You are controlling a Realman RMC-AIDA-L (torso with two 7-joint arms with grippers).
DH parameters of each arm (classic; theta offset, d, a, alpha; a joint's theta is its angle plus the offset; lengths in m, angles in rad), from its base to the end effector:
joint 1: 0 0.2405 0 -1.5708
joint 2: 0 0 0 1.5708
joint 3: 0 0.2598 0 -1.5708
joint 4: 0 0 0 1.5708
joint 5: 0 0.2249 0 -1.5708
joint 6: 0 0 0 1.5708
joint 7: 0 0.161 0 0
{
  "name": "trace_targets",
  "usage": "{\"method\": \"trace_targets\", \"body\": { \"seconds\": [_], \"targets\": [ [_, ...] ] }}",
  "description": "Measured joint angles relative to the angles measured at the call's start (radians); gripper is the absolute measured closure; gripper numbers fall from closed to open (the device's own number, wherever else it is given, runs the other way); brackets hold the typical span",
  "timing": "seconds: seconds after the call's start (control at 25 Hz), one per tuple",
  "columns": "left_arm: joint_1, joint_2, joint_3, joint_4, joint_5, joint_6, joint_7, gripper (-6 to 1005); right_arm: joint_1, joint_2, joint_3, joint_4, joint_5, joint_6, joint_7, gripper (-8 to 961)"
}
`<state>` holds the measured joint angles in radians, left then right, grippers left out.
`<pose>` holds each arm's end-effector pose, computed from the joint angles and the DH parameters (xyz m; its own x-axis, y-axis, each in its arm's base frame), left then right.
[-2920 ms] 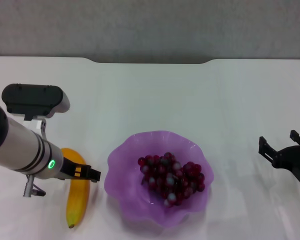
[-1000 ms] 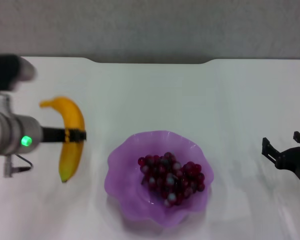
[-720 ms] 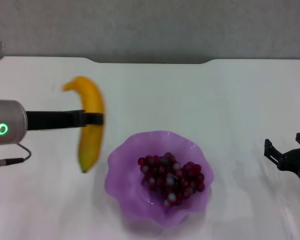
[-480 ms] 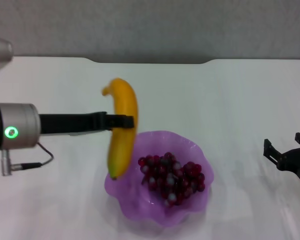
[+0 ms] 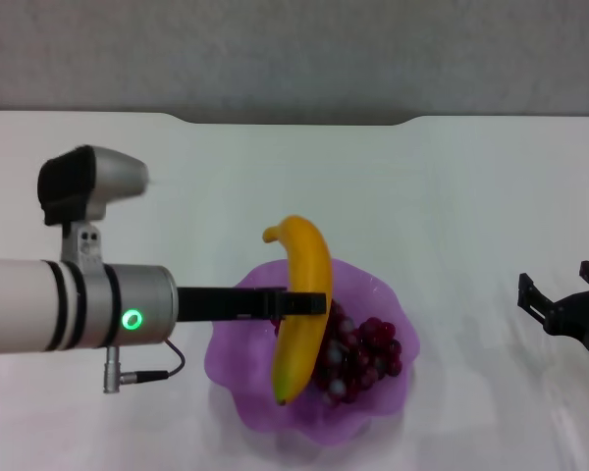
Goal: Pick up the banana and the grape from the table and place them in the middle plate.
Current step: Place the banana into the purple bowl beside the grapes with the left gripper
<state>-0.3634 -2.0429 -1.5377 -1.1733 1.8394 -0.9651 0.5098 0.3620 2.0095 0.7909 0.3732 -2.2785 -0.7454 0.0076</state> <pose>-0.1898 0.3652 -0.0699 0.4172 0.8105 0.4111 0.8981 -0.4369 -0.0499 0.3698 0.3478 -0.0629 0.7636 -0.2805 -0.5816 -0.6379 -0.1881 -0.7468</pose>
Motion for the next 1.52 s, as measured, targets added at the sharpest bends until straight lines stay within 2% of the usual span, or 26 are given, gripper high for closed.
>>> {"method": "trace_targets", "body": {
  "seconds": [0.44, 0.68, 1.16, 1.4, 1.52],
  "targets": [
    [-0.006, -0.002, 0.094, 0.034, 0.096, 0.145, -0.063, 522, 0.000, 0.000, 0.003, 0.000, 0.001, 0.000, 0.000, 56],
    [-0.031, -0.002, 0.115, 0.065, 0.157, 0.152, -0.129, 516, 0.000, 0.000, 0.002, 0.000, 0.001, 0.000, 0.000, 56],
    [-0.041, -0.002, 0.132, 0.064, 0.155, 0.152, -0.115, 444, 0.005, 0.002, 0.000, -0.001, 0.002, 0.000, 0.000, 56],
    [-0.020, 0.002, 0.127, -0.007, 0.161, 0.154, -0.092, 198, 0.006, 0.002, 0.002, -0.005, 0.004, 0.000, 0.000, 56],
    [0.023, 0.004, 0.103, -0.084, 0.182, 0.177, -0.058, 152, 0.006, 0.001, 0.002, -0.012, 0.004, 0.000, 0.000, 56]
  ]
}}
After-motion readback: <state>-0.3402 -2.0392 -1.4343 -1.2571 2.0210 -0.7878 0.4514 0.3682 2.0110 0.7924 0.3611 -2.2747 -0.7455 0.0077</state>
